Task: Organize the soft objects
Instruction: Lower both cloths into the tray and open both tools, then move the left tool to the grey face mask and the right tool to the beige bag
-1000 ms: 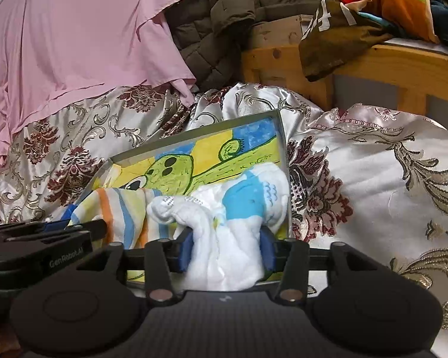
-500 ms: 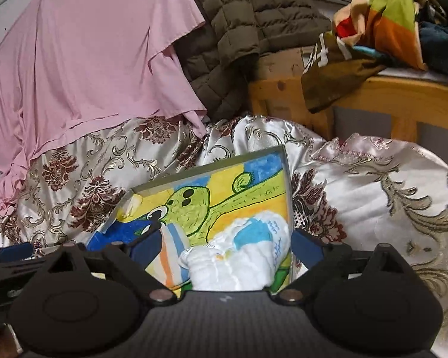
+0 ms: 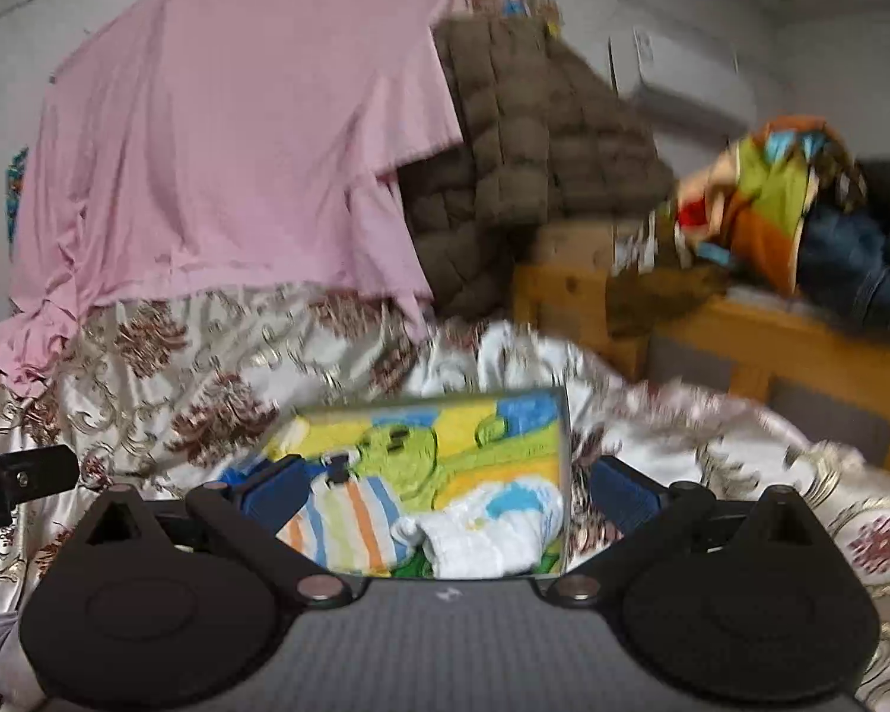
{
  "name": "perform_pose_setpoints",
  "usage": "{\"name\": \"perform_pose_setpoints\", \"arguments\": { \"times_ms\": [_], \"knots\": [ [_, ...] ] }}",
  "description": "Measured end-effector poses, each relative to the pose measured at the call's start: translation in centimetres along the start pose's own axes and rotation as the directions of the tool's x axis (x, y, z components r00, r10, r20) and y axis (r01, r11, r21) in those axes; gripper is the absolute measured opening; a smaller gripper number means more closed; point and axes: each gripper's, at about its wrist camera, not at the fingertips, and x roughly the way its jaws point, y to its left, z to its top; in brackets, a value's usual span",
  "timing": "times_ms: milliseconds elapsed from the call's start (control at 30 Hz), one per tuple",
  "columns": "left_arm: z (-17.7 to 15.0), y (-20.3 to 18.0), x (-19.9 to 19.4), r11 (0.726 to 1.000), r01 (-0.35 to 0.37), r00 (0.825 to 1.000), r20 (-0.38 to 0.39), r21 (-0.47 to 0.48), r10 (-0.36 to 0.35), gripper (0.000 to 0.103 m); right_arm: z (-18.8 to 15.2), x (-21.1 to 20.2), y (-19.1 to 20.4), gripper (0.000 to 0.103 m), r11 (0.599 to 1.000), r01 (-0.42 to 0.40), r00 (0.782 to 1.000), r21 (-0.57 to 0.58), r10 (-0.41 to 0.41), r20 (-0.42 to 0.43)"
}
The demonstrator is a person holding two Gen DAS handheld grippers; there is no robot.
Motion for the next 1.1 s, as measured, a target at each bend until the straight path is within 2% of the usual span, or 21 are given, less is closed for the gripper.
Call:
{"name": "perform_pose_setpoints", "arguments": {
  "times_ms": [200, 333, 467, 667, 867, 1100],
  "knots": [
    [-0.4, 0.9, -4.4, 1.000, 0.019, 0.999, 0.030, 0.007, -0.019, 0.102, 0.4, -3.9, 1.3, 0.103, 1.000, -0.021, 0.997, -0.021, 0.023, 0.074],
    [-0.8, 1.5, -6.8, 0.998, 0.063, 0.998, 0.007, 0.001, -0.063, 0.102, 0.5, -5.9, 1.3, 0.103, 0.998, -0.063, 0.995, 0.010, 0.062, 0.076],
    [-1.3, 2.7, -9.2, 0.996, 0.086, 0.996, 0.003, -0.016, -0.085, 0.102, -0.2, -7.8, 1.7, 0.103, 0.998, -0.060, 0.995, 0.002, 0.059, 0.084],
    [-1.4, 5.2, -12.0, 0.997, 0.074, 0.997, 0.006, -0.030, -0.074, 0.102, -1.3, -11.1, 2.9, 0.103, 0.998, -0.065, 0.990, -0.025, 0.068, 0.125],
    [-1.4, 7.5, -14.1, 0.998, 0.055, 0.998, 0.006, -0.023, -0.055, 0.102, -2.5, -13.7, 4.0, 0.103, 0.994, -0.108, 0.990, -0.005, 0.108, 0.090],
    [-3.2, 9.4, -15.3, 0.998, 0.060, 0.996, -0.063, -0.008, -0.061, 0.102, -3.9, -15.3, 5.0, 0.103, 0.979, -0.197, 0.980, 0.048, 0.197, 0.006]
  ]
}}
